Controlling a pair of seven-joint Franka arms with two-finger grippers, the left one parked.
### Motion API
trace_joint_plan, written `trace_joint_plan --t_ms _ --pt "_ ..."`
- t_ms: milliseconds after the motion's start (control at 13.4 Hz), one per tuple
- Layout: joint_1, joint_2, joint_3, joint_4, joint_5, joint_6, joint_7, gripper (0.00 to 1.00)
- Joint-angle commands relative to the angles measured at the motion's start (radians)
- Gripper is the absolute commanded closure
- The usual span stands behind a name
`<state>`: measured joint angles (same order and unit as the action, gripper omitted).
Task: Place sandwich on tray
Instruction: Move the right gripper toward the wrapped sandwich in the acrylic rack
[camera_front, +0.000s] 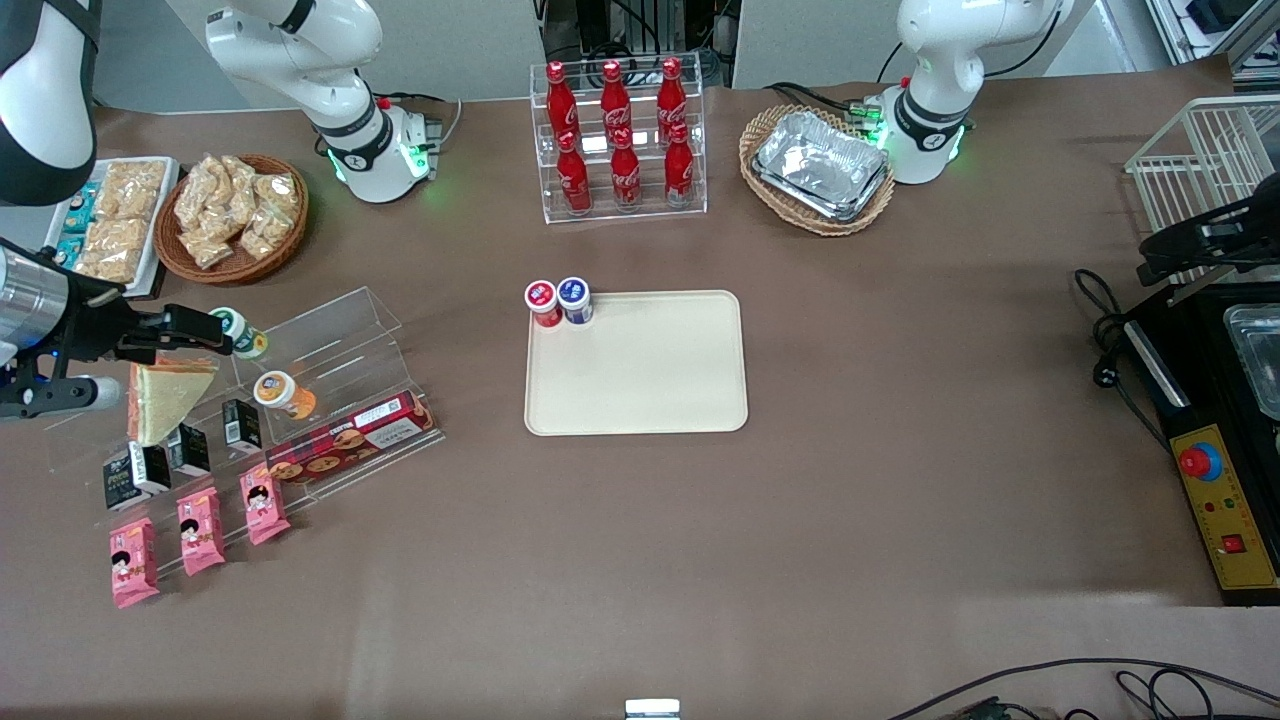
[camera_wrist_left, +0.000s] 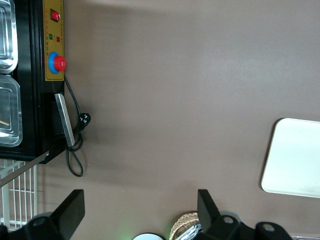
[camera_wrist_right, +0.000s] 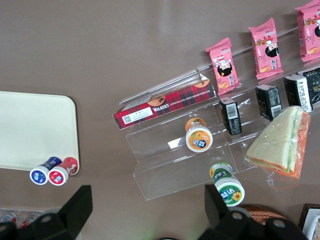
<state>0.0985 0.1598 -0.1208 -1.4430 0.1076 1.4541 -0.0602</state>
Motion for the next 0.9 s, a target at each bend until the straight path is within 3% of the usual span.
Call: trace_joint_plan --t_ms 0,299,524,823 --pt "-0.009 0.000 -0.002 0.007 0.017 0.006 0.011 0.00" --pt "-0.010 0.000 -0.002 0.006 0.011 0.006 0.013 0.00" --pt "0.003 0.010 0.004 0.000 -0.098 0.035 0.023 0.00" --pt "-0.009 0.012 0.000 0.001 -0.098 0.068 0.025 0.00"
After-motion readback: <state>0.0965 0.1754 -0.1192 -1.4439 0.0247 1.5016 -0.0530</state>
